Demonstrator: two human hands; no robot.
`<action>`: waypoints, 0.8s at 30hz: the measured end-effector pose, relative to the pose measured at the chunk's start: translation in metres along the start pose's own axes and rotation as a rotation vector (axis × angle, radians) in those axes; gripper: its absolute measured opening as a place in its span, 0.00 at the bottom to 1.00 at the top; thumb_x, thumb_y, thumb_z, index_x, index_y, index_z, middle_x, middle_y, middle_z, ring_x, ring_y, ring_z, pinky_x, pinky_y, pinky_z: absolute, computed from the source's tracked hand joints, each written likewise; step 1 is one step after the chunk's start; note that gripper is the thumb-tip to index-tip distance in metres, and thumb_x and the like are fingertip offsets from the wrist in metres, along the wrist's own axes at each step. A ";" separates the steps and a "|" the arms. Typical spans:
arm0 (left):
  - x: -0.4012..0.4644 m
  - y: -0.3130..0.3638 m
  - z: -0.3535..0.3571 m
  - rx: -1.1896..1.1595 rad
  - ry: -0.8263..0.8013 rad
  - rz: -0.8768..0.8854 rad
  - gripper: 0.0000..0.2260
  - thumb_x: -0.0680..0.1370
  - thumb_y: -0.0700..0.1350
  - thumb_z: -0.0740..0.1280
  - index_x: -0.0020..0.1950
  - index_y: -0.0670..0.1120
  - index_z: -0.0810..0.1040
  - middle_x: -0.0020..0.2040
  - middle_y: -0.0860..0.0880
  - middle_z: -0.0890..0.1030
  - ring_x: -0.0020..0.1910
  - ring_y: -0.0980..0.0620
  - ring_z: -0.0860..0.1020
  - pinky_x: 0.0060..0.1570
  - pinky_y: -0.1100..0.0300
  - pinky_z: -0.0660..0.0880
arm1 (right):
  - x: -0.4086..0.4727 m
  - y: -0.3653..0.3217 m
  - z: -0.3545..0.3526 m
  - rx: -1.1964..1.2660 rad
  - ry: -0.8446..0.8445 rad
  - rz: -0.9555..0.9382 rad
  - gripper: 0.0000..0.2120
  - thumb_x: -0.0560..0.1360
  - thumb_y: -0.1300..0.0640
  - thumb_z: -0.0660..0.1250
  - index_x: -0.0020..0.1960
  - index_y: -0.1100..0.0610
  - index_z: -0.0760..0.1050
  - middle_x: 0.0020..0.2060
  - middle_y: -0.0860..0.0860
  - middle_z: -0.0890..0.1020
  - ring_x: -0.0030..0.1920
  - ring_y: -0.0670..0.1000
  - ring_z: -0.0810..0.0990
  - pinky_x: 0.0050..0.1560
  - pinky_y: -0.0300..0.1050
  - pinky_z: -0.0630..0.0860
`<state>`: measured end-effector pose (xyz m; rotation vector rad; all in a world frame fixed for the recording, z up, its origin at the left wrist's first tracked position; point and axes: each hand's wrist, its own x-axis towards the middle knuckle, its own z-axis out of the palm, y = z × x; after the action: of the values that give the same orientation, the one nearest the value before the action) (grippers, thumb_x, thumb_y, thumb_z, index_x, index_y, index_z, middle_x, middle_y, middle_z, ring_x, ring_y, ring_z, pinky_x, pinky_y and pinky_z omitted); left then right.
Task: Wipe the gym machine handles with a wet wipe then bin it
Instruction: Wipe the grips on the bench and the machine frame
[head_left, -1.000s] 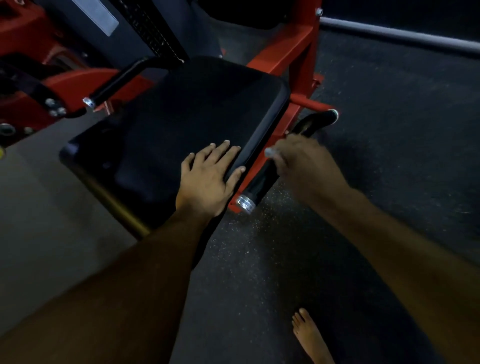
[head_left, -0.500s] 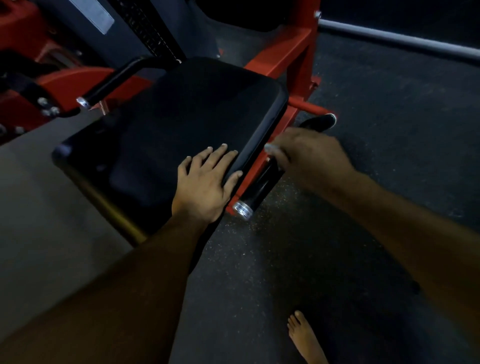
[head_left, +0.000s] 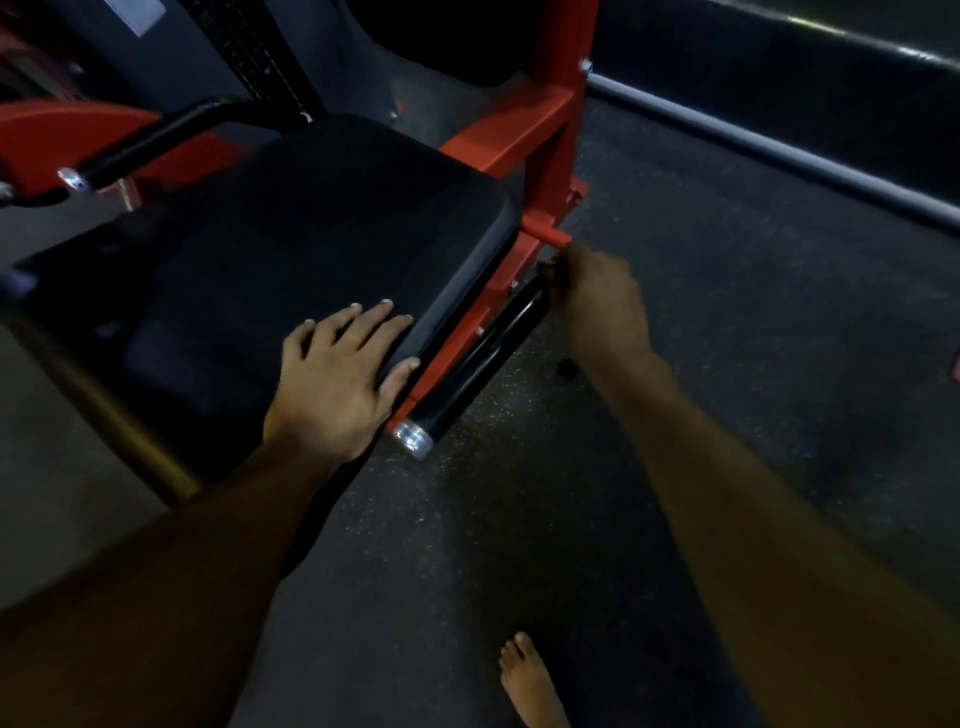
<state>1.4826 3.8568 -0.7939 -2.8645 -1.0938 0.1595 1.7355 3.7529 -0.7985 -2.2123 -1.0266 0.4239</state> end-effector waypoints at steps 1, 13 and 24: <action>0.000 0.001 -0.002 0.001 -0.002 0.001 0.25 0.84 0.64 0.47 0.78 0.57 0.65 0.79 0.55 0.66 0.78 0.50 0.63 0.73 0.42 0.61 | -0.007 -0.006 0.000 0.002 -0.012 -0.022 0.07 0.82 0.60 0.61 0.47 0.59 0.75 0.41 0.53 0.79 0.40 0.54 0.79 0.40 0.50 0.75; 0.003 0.000 -0.001 -0.026 -0.023 -0.016 0.25 0.83 0.62 0.48 0.77 0.57 0.67 0.78 0.55 0.67 0.76 0.49 0.65 0.71 0.43 0.62 | -0.122 -0.082 0.025 0.110 -0.369 -0.430 0.14 0.83 0.53 0.61 0.65 0.59 0.72 0.51 0.51 0.79 0.46 0.49 0.81 0.47 0.50 0.81; 0.001 -0.002 0.000 -0.019 -0.008 -0.022 0.24 0.84 0.63 0.47 0.78 0.59 0.64 0.79 0.57 0.66 0.77 0.51 0.64 0.72 0.45 0.62 | -0.087 -0.051 0.004 0.027 -0.328 -0.541 0.13 0.80 0.54 0.61 0.62 0.56 0.75 0.51 0.50 0.79 0.45 0.46 0.78 0.47 0.47 0.80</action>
<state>1.4826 3.8589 -0.7935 -2.8696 -1.1347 0.1602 1.6496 3.7126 -0.7654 -1.7718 -1.7176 0.5529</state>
